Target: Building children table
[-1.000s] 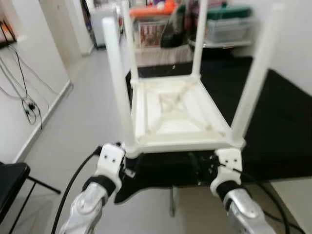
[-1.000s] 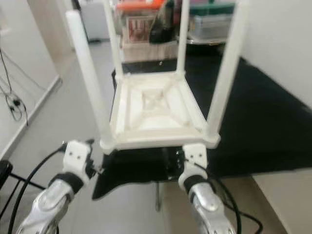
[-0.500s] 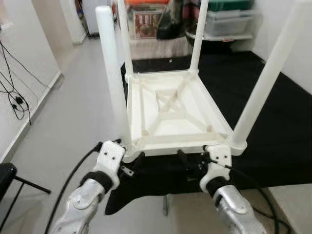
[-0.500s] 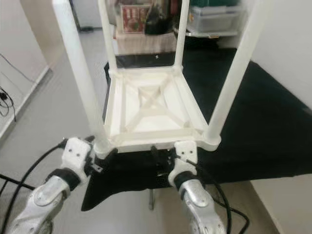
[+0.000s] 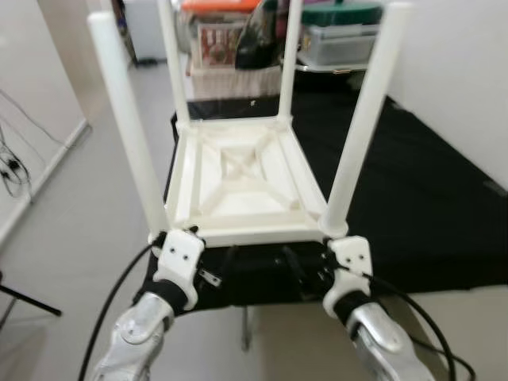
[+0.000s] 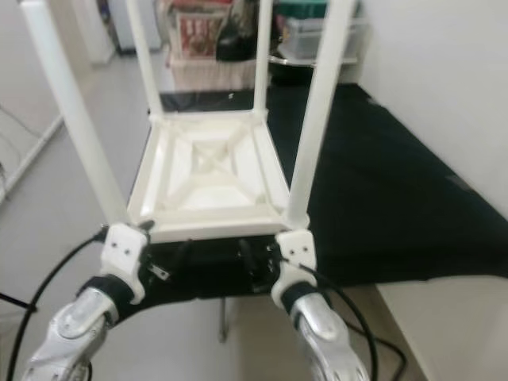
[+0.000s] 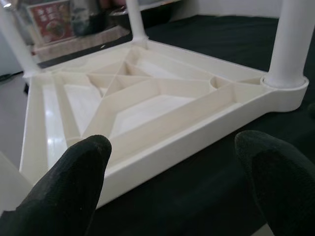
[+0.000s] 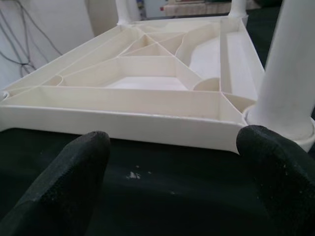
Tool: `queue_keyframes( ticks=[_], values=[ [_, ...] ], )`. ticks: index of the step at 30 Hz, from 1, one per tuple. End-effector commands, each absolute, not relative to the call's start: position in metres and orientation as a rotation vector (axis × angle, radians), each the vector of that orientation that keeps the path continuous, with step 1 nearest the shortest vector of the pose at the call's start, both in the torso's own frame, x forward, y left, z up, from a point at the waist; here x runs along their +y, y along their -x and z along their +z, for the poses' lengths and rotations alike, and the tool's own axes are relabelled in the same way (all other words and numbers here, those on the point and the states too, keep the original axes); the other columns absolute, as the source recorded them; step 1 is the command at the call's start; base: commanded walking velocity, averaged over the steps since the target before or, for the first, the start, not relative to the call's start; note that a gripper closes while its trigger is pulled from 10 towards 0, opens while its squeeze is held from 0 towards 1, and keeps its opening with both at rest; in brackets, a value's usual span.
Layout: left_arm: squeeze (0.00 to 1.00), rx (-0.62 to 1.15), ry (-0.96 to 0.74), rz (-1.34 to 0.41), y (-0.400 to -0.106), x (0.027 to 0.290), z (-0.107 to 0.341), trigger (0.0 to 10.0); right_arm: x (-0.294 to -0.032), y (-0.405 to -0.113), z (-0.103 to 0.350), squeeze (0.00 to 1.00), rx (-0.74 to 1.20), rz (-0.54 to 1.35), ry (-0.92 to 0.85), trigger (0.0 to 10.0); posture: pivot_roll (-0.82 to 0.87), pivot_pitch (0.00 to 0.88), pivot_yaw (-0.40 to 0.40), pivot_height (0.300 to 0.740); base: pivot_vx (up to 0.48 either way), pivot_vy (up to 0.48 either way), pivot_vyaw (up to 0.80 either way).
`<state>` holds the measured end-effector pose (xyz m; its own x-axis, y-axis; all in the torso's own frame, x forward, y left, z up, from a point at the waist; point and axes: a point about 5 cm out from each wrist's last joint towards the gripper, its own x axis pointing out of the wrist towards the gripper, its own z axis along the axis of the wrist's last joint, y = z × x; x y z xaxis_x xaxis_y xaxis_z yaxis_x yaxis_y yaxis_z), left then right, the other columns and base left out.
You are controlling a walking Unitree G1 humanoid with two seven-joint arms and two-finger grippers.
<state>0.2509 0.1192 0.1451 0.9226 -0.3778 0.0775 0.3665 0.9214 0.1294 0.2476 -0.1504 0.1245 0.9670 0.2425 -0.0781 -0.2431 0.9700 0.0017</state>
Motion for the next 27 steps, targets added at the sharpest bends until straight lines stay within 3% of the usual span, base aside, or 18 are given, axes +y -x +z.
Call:
queue_keyframes(
  ticks=[1,10,21,27],
  values=[
    [0.00,-0.107,-0.138,-0.331,-0.253,0.126,0.147,10.0,-0.147,-0.247,0.125,0.00,0.078,0.259,0.004,10.0,-0.08,0.031,0.026,0.740,0.000,0.000,0.00],
    [0.00,-0.148,-0.214,-0.176,-0.266,0.148,0.158,10.0,-0.146,-0.248,0.126,0.00,0.077,0.270,0.002,10.0,-0.08,0.030,0.027,0.740,0.000,0.000,0.00],
    [0.00,-0.243,-0.250,-0.117,-0.279,0.155,0.181,10.0,-0.145,-0.248,0.127,0.00,0.063,0.286,-0.003,10.0,-0.08,0.024,0.025,0.740,0.000,0.000,0.00],
    [0.00,-0.334,-0.278,0.012,-0.294,0.179,0.209,10.0,-0.152,-0.257,0.140,0.00,0.009,0.285,0.033,10.0,-0.08,0.023,0.033,0.740,0.000,0.000,0.00]
  ],
)
